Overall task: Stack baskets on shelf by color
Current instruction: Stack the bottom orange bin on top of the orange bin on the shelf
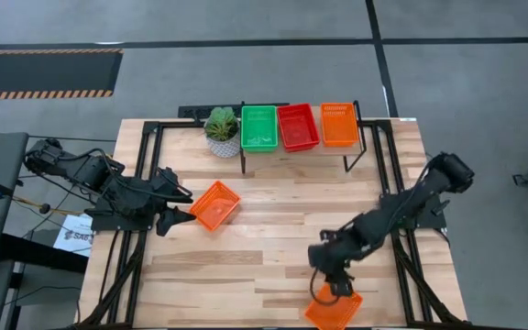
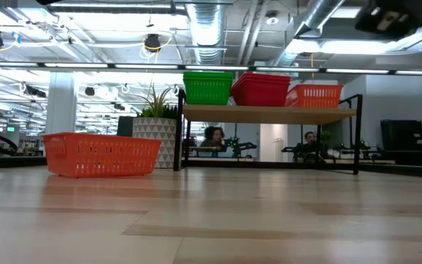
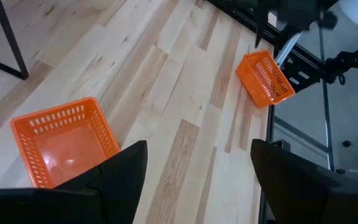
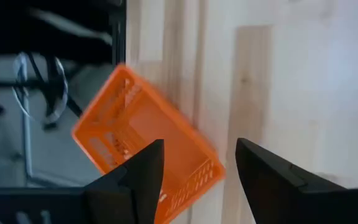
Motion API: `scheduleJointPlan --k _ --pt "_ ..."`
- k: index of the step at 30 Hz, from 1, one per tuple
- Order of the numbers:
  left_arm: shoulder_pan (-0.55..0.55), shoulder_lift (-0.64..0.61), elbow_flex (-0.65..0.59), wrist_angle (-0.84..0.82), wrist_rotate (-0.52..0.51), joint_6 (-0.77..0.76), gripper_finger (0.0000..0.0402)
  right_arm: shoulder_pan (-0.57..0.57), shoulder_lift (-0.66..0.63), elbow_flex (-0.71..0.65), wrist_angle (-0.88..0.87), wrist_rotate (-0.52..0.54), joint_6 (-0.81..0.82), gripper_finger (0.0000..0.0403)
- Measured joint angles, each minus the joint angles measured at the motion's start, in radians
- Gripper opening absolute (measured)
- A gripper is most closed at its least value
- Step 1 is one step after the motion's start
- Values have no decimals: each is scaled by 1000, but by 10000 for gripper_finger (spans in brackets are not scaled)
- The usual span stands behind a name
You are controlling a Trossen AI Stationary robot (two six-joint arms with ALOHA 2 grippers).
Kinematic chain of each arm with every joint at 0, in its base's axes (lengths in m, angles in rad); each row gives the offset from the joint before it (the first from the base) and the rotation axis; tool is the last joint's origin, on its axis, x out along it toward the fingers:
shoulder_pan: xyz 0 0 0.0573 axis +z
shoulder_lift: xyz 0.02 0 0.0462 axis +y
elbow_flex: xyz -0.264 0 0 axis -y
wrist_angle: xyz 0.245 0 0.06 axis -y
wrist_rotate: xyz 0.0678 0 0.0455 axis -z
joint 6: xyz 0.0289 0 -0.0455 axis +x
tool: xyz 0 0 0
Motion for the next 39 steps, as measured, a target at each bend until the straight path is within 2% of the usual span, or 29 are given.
scheduleJointPlan --k 6,19,24,28,30,33,34,39 --pt "0 0 0 -6 0 -4 274 49 93 0 19 -4 -114 221" --pt "0 0 -3 -25 -6 -29 274 69 255 2 51 -10 -263 221" --pt "0 0 -3 -26 -6 -34 274 73 309 1 45 -10 -210 216" --pt "0 0 -4 -33 -6 -36 274 71 322 0 45 -5 -172 170" --pt "0 0 -4 -36 -6 -36 274 70 317 0 48 -4 -170 124" --pt "0 0 -4 -49 -7 -43 274 63 303 0 42 -7 -169 36" --pt "0 1 -4 -55 -9 -45 274 56 297 0 42 -7 -163 19" --pt "0 1 -4 -60 -26 -47 274 5 269 0 40 -4 -88 8"
